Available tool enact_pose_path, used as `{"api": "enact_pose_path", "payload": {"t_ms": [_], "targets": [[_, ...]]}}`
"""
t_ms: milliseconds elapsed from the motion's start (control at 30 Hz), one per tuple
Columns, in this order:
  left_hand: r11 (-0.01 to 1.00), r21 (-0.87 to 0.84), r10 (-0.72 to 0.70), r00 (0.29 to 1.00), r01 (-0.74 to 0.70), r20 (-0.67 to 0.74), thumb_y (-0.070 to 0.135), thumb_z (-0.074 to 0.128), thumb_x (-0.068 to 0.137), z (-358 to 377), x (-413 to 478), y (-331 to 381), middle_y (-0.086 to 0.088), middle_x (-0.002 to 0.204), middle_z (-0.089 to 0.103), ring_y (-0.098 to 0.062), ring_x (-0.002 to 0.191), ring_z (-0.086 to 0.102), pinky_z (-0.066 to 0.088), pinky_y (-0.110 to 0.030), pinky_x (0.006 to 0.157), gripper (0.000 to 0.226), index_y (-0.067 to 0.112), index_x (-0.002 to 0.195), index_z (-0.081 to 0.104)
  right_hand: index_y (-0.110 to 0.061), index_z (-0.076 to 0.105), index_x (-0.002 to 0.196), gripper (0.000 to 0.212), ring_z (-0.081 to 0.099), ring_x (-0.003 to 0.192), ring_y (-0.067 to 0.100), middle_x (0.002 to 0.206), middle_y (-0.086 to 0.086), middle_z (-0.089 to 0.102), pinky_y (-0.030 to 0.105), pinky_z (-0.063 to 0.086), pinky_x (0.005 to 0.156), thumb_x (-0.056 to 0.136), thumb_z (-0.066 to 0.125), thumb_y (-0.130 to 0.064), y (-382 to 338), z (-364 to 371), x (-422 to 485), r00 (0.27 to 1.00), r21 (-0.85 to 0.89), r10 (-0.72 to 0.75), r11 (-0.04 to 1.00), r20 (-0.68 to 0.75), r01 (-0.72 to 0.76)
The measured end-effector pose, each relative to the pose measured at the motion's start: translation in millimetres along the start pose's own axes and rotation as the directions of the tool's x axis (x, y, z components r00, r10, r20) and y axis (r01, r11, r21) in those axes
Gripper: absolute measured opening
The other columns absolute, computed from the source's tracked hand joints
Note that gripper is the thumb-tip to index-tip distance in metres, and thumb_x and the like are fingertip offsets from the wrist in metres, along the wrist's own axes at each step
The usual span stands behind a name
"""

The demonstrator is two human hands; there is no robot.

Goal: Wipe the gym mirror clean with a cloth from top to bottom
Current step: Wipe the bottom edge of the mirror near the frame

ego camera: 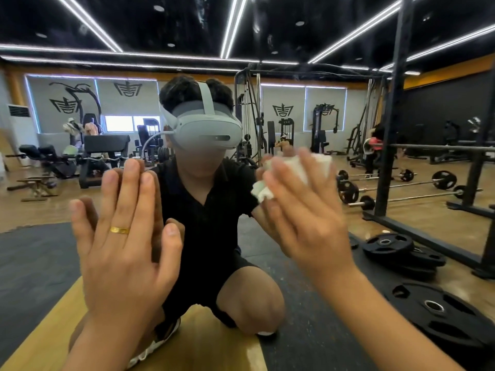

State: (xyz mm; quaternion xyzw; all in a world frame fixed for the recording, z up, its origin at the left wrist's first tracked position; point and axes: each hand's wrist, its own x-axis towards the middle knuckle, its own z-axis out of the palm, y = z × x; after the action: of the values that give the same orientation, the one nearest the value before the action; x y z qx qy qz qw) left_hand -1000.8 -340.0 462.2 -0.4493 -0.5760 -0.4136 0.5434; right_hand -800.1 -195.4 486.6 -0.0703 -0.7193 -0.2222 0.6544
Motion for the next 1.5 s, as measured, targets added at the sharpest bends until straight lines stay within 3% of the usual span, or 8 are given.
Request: {"api": "enact_pose_path", "payload": {"t_ms": [200,400,700,933,1133,1233,1367,1500], "targets": [[1.0,-0.008,0.008,1.0,-0.008,0.014,0.031,0.033,0.105,1,0,-1,-0.014,0.166,0.028,-0.025,0.158,0.015,0.011,-0.065,0.124,0.061,0.0,0.157,0.032,-0.003,0.062,0.138,0.036,0.036,0.15,0.039,0.149,0.005,0.053,0.068,0.032,0.116,0.106,0.058,-0.019,27,-12,17,0.922,0.057,0.342,0.94,-0.183,-0.337],[0.986,-0.137,0.095,0.995,-0.095,-0.009,0.018,0.048,0.097,0,2,22,-0.019,0.16,0.035,-0.027,0.156,0.023,0.021,-0.073,0.116,0.06,-0.005,0.151,0.039,-0.007,0.059,0.14,0.034,0.035,0.149,0.035,0.15,0.005,0.051,0.064,0.018,0.124,0.11,0.049,-0.02,24,-19,-2,0.996,-0.011,-0.034,0.999,0.081,0.035],[0.99,-0.042,0.136,0.99,-0.135,0.021,0.021,0.052,0.098,19,18,59,-0.012,0.163,0.035,-0.026,0.154,0.028,0.009,-0.055,0.127,0.059,0.002,0.153,0.043,-0.006,0.065,0.133,0.033,0.04,0.147,0.04,0.144,0.01,0.06,0.065,0.022,0.123,0.105,0.057,-0.021,25,3,78,0.891,0.123,0.37,0.929,-0.264,-0.35],[0.988,-0.024,0.156,0.987,-0.155,0.036,0.02,0.054,0.097,16,19,56,-0.012,0.163,0.034,-0.026,0.154,0.029,0.011,-0.053,0.127,0.059,0.003,0.153,0.043,-0.002,0.071,0.124,0.03,0.05,0.138,0.043,0.137,0.014,0.066,0.059,0.021,0.122,0.095,0.07,-0.004,-8,31,124,0.978,0.026,0.049,0.999,-0.203,-0.045],[0.987,0.0,0.159,0.987,-0.159,0.035,0.023,0.05,0.099,19,18,56,-0.011,0.164,0.032,-0.025,0.155,0.026,0.008,-0.053,0.127,0.06,0.004,0.155,0.04,-0.007,0.067,0.132,0.032,0.043,0.146,0.036,0.143,0.009,0.062,0.059,0.021,0.125,0.107,0.053,-0.022,31,5,112,0.856,0.078,0.422,0.905,-0.298,-0.419],[0.988,-0.01,0.155,0.988,-0.155,0.025,0.022,0.05,0.099,19,18,56,-0.013,0.162,0.036,-0.026,0.154,0.029,0.01,-0.054,0.127,0.057,0.002,0.152,0.044,-0.002,0.072,0.121,0.026,0.049,0.139,0.043,0.137,0.015,0.066,0.053,0.02,0.123,0.096,0.066,-0.001,-20,34,124,0.936,0.078,0.246,0.969,-0.251,-0.234],[0.989,-0.023,0.147,0.989,-0.147,0.014,0.022,0.048,0.1,19,18,56,-0.012,0.161,0.037,-0.026,0.153,0.03,0.012,-0.054,0.126,0.054,0.002,0.15,0.048,0.002,0.069,0.126,0.031,0.05,0.139,0.04,0.138,0.018,0.065,0.055,0.02,0.124,0.098,0.062,-0.008,-38,39,121,0.994,0.068,0.011,0.998,-0.106,-0.004],[0.986,-0.009,0.166,0.986,-0.166,0.015,0.024,0.047,0.101,19,19,54,-0.011,0.164,0.033,-0.026,0.154,0.029,0.011,-0.053,0.127,0.057,0.004,0.154,0.041,-0.007,0.062,0.138,0.034,0.044,0.145,0.036,0.147,0.013,0.058,0.059,0.034,0.12,0.104,0.056,-0.011,24,3,109,0.966,-0.011,0.19,0.981,-0.176,-0.195]]}}
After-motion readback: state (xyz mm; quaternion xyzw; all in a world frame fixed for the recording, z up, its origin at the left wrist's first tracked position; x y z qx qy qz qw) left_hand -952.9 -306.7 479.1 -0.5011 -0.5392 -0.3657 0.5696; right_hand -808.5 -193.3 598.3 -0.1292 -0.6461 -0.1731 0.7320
